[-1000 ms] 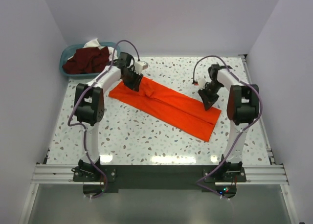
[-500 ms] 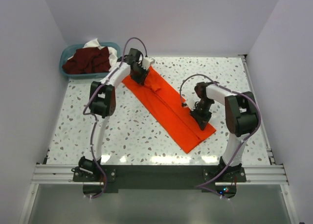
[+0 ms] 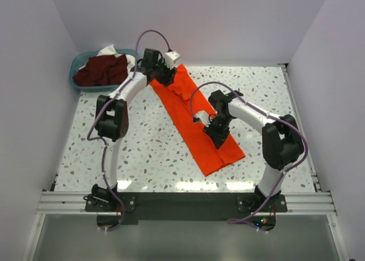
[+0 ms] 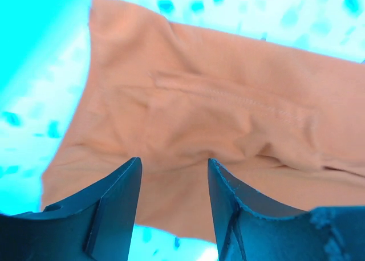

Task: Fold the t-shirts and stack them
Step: Fold the tshirt

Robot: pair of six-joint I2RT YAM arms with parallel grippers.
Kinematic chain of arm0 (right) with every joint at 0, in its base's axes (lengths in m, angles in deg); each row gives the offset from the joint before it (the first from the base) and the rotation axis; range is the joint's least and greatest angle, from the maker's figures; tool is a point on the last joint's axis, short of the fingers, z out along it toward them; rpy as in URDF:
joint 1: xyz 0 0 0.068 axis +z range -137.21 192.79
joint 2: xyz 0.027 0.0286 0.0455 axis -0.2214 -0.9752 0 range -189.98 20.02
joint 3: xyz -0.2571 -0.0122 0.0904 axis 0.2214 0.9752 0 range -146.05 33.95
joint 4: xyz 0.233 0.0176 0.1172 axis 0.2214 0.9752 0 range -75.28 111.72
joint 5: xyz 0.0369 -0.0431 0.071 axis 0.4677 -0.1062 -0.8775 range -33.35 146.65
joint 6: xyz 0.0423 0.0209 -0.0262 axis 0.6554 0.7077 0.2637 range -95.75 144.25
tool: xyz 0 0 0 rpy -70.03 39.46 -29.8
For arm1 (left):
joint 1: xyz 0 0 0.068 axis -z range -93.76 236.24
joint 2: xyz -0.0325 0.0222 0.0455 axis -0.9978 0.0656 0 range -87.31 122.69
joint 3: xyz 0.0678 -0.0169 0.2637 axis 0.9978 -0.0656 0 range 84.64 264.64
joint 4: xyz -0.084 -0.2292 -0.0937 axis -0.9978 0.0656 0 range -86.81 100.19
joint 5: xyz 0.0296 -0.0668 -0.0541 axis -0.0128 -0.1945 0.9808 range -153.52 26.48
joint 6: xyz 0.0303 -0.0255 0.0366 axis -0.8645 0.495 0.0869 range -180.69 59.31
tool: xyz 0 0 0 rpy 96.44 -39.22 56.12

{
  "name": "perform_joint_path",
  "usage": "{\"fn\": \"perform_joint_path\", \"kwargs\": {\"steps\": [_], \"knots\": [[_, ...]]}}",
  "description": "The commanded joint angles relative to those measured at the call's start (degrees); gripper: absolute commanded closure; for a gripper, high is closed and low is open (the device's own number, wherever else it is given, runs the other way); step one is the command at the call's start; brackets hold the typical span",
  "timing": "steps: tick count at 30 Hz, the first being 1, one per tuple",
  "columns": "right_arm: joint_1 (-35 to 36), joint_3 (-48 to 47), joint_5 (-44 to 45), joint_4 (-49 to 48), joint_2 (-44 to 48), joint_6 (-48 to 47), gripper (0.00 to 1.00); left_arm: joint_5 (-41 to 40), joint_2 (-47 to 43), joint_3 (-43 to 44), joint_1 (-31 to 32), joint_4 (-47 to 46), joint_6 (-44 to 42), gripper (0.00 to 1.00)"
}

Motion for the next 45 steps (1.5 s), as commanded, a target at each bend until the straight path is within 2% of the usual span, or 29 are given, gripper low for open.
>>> {"fn": "perform_joint_path", "kwargs": {"steps": [1,7,11,16,23,27,30,34,39,41,44,45], "knots": [[-0.3,0.2,5.6,1.0,0.3,-4.1,0.87,3.9,-11.6,-1.2,-1.1,-4.7,2.7,0.44],[-0.1,0.8,7.7,-1.1,-6.1,-4.5,0.92,4.3,-17.2,-8.1,-1.8,2.9,3.7,0.44],[1.1,1.2,7.6,-2.7,-8.6,-3.2,0.93,6.0,-20.6,-14.1,-3.0,4.6,4.9,0.44],[5.2,2.8,4.8,-4.1,-11.2,-1.6,0.94,7.0,-23.2,-19.4,-4.8,7.4,6.1,0.46],[14.3,0.6,-5.1,-5.6,-15.0,3.3,0.93,6.8,-22.3,-19.9,-5.8,12.7,6.4,0.5],[20.0,-4.7,-13.1,-8.5,-18.1,7.4,0.91,7.1,-21.5,-20.4,-5.7,14.5,5.8,0.51],[21.5,-10.4,-19.4,-11.3,-19.2,12.0,0.86,8.0,-19.9,-20.4,-5.8,15.8,5.8,0.52],[19.1,-16.1,-22.6,-11.2,-14.8,13.7,0.81,10.3,-18.0,-19.0,-5.8,16.2,6.6,0.53],[7.1,-19.9,-25.1,-11.9,-10.2,15.1,0.8,12.8,-14.7,-16.1,-5.5,15.9,8.5,0.53],[2.5,-21.6,-22.7,-14.9,-10.6,16.2,0.8,13.6,-13.3,-15.5,-5.5,15.5,9.4,0.53],[-1.3,-25.4,-14.2,-20.1,-14.1,19.7,0.82,14.5,-12.1,-15.9,-4.9,14.9,11.2,0.54],[-1.8,-26.6,-8.8,-20.9,-15.7,20.2,0.85,15.0,-11.9,-16.1,-4.4,14.4,11.7,0.54]]}}
